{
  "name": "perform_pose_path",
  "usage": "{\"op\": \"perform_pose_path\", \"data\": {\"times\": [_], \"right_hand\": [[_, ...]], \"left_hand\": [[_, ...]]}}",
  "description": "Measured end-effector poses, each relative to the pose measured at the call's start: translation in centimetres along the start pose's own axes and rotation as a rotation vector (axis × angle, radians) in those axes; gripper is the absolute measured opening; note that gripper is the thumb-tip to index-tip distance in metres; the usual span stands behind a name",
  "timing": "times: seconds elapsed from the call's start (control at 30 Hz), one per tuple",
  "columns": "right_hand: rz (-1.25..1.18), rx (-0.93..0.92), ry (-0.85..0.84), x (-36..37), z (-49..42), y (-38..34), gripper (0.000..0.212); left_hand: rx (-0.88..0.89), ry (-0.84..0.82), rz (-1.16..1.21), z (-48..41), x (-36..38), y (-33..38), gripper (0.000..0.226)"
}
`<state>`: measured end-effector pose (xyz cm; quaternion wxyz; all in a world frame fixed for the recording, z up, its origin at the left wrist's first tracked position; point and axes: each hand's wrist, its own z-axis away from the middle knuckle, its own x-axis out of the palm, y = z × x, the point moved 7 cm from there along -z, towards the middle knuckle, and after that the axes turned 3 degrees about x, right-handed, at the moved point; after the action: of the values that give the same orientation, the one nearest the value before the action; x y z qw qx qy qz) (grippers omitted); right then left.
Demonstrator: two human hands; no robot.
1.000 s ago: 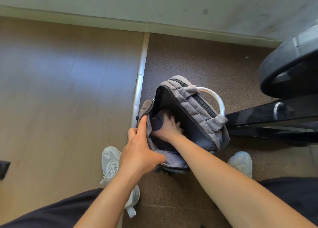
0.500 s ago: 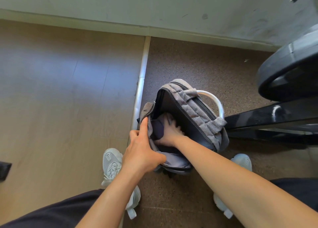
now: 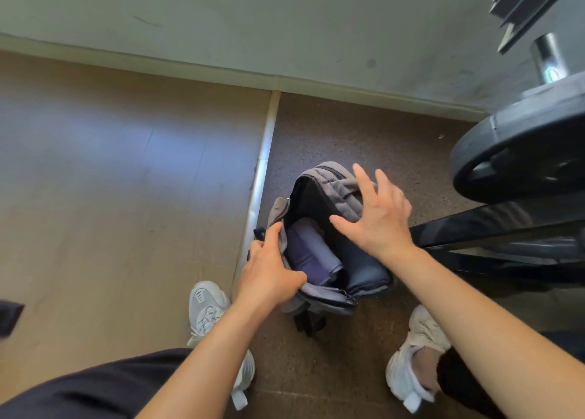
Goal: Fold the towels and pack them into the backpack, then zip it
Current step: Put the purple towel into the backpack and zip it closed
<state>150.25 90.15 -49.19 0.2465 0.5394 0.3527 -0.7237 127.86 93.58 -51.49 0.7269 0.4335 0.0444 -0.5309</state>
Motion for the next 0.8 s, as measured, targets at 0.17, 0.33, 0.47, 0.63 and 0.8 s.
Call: {"op": "perform_pose_path", "data": {"times": [0.17, 0.33, 0.47, 0.63, 0.8], "right_hand": [[-0.261, -0.065, -0.488, 1.5, 2.6, 0.6, 0.103], [-0.108, -0.154, -0.494, 3.2, 7.4, -1.0, 0.126], [-0.197, -0.111, -0.345, 4.1, 7.7, -0.4, 0.118], [-0.194, -0.097, -0.322, 4.7, 7.4, -0.3, 0.120], [-0.158, -0.087, -0.313, 4.6, 7.0, 0.1, 0.125]], "left_hand": [[-0.012, -0.007, 0.158, 0.2, 0.2, 1.1, 0.091], [0.025, -0.012, 0.161, 0.2, 0.5, 1.4, 0.076], [0.061, 0.064, -0.061, 0.8, -0.4, 1.4, 0.066], [0.089, 0.367, 0.064, 0.4, -4.2, 1.8, 0.039], [0.005, 0.328, 0.385, -8.4, -7.2, 1.4, 0.014]]}}
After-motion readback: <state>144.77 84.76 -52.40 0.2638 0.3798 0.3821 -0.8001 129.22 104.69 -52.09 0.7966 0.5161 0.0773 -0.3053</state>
